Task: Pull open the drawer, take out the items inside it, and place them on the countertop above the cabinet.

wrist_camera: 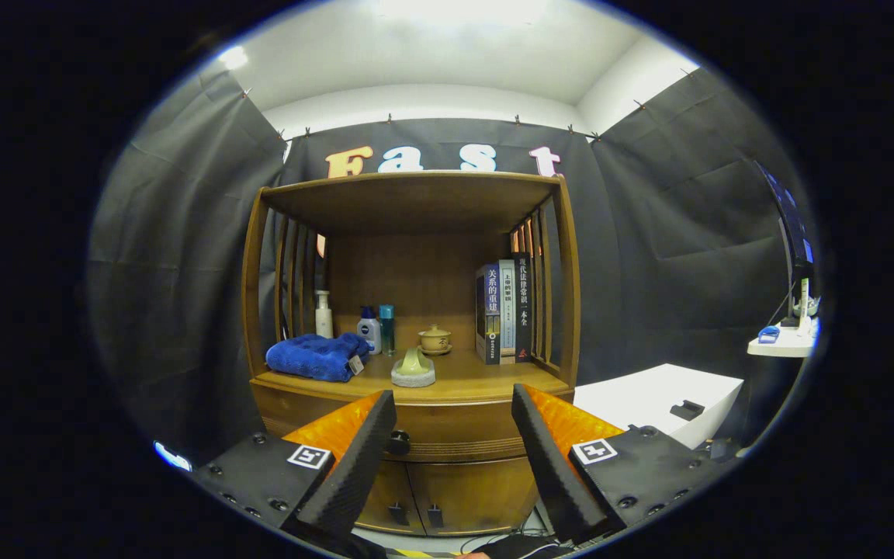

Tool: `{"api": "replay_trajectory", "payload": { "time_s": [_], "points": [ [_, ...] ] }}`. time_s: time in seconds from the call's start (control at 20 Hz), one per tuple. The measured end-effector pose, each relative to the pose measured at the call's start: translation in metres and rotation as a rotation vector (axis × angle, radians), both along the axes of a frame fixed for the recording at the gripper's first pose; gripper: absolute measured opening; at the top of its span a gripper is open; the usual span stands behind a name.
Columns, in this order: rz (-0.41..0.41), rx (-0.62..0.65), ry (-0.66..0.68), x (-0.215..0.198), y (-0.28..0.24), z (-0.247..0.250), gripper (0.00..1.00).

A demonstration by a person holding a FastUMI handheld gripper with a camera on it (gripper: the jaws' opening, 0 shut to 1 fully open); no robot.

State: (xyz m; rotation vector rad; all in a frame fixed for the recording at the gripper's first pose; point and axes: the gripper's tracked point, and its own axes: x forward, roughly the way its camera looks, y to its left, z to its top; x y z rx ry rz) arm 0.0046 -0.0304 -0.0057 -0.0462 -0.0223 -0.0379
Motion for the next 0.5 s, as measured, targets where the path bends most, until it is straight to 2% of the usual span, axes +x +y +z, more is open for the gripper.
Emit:
{"api": "replay_trajectory", "payload": {
  "time_s": [0.5],
  "points": [
    [-0.006, 0.015, -0.002, 0.0025, -0.0041, 0.0018, 0.97]
  ]
}}
